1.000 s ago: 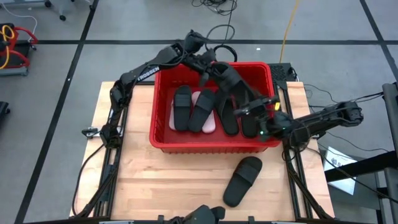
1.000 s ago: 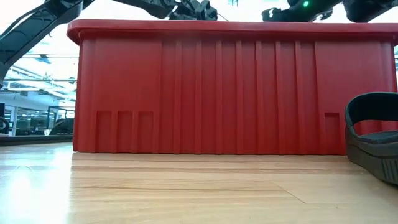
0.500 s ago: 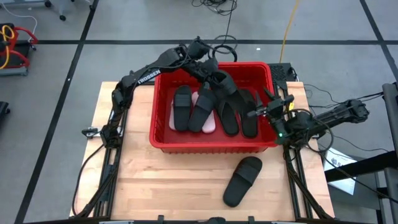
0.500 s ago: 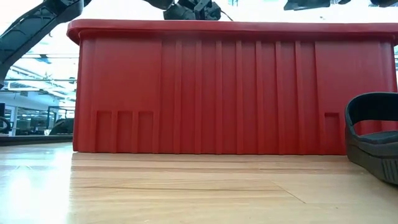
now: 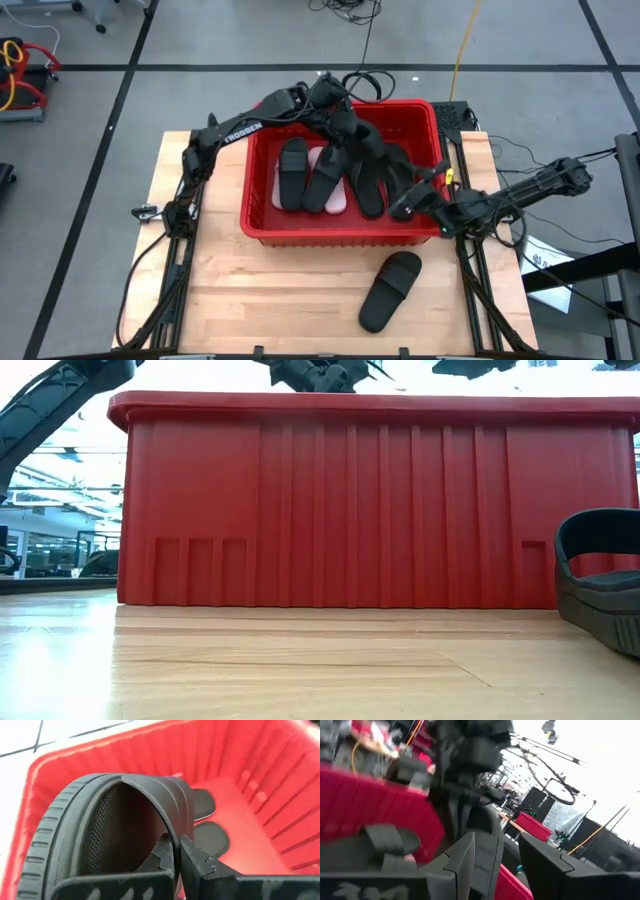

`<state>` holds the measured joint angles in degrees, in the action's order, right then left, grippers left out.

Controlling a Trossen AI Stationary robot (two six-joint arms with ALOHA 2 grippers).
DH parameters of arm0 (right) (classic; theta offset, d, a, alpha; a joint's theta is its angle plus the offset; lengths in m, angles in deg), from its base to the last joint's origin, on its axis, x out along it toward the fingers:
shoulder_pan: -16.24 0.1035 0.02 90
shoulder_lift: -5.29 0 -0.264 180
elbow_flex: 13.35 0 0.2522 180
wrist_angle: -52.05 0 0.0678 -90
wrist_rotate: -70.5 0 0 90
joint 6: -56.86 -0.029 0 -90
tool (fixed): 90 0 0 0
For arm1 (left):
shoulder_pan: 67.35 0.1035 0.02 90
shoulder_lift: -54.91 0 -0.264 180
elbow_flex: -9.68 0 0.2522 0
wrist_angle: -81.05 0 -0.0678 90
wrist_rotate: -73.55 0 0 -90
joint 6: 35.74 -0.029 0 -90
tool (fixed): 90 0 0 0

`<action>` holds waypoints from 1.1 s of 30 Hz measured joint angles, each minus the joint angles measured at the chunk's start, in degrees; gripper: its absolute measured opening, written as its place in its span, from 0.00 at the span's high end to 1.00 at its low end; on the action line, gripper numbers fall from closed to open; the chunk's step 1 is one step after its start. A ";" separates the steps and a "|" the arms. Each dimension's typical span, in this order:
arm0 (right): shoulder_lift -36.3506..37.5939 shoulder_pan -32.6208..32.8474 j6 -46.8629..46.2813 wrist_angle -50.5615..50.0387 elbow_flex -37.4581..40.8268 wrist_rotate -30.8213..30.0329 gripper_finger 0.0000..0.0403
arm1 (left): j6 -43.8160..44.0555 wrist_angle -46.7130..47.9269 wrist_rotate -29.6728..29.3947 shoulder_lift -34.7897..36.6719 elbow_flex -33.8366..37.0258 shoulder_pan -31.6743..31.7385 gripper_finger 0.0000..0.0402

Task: Pick and place slides into bin
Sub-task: Put the black slipper into the red bin

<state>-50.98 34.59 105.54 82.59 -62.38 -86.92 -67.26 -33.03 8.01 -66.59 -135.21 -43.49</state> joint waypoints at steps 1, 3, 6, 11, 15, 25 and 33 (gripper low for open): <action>-0.02 0.00 0.15 -1.92 0.00 0.00 0.64 | -0.08 -0.06 1.29 0.16 0.00 0.02 1.00; -0.22 -0.39 0.42 -5.47 0.00 0.02 0.64 | 1.21 -1.19 3.22 0.48 0.00 0.11 1.00; -0.98 -1.11 0.63 -9.51 0.02 0.07 0.64 | 5.89 -2.58 5.90 0.57 0.00 0.99 1.00; -2.33 -2.32 8.67 -11.62 0.02 0.04 0.64 | 14.53 -2.58 11.71 0.57 0.00 3.16 1.00; -2.95 -3.68 15.72 -11.60 0.02 0.04 0.64 | 24.27 -2.78 16.64 0.57 0.00 4.56 1.00; -5.39 -7.54 27.20 -11.54 0.02 7.67 0.64 | 32.10 -2.88 19.50 -0.04 0.04 3.76 1.00; -5.86 -9.03 24.57 -7.80 0.02 7.48 0.64 | 29.96 -2.80 17.38 -0.04 0.04 3.04 1.00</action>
<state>-56.84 25.56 130.12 74.79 -62.36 -79.44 -37.30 -35.83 25.39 -66.63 -135.17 -40.46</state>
